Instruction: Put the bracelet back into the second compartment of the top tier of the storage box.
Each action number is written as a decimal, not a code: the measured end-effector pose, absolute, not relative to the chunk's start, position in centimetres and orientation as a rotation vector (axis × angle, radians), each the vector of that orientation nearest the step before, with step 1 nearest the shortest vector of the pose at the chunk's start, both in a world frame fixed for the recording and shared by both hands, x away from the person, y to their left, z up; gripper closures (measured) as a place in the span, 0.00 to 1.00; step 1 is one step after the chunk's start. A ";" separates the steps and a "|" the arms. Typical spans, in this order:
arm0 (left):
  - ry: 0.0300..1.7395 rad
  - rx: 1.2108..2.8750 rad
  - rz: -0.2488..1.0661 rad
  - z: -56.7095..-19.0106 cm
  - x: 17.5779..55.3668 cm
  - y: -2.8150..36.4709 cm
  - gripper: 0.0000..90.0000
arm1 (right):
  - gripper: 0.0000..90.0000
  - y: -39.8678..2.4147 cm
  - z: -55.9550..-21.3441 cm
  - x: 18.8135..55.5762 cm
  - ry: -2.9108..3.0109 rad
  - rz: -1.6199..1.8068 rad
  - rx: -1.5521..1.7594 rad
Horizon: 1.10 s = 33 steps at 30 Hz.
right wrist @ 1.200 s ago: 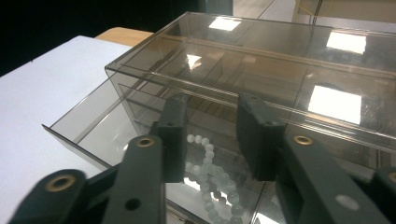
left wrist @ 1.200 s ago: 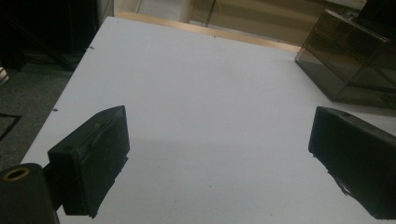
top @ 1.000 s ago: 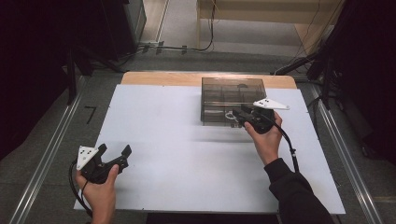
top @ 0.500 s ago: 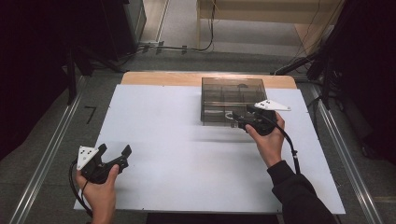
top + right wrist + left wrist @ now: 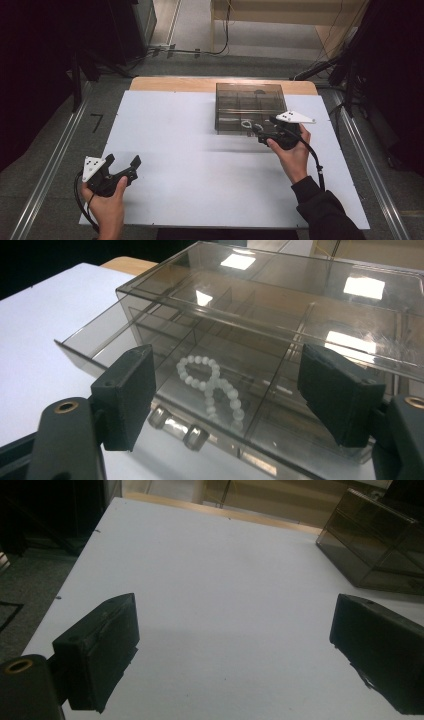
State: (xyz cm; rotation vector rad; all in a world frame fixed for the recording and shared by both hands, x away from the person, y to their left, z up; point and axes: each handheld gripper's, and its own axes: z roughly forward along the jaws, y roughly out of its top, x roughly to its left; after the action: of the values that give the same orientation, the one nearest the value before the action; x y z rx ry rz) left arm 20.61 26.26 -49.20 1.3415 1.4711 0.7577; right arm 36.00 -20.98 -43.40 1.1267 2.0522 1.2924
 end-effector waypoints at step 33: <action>1.468 1.341 0.755 -49.2 20.6 26.1 0.07 | 0.20 -26.7 -44.2 33.7 1.998 1.232 1.215</action>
State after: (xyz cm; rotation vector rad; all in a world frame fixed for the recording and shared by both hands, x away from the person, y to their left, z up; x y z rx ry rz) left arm 20.63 26.15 -49.20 1.3408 1.4680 0.7548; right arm 33.68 -26.69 -44.20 1.2153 1.9985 1.2322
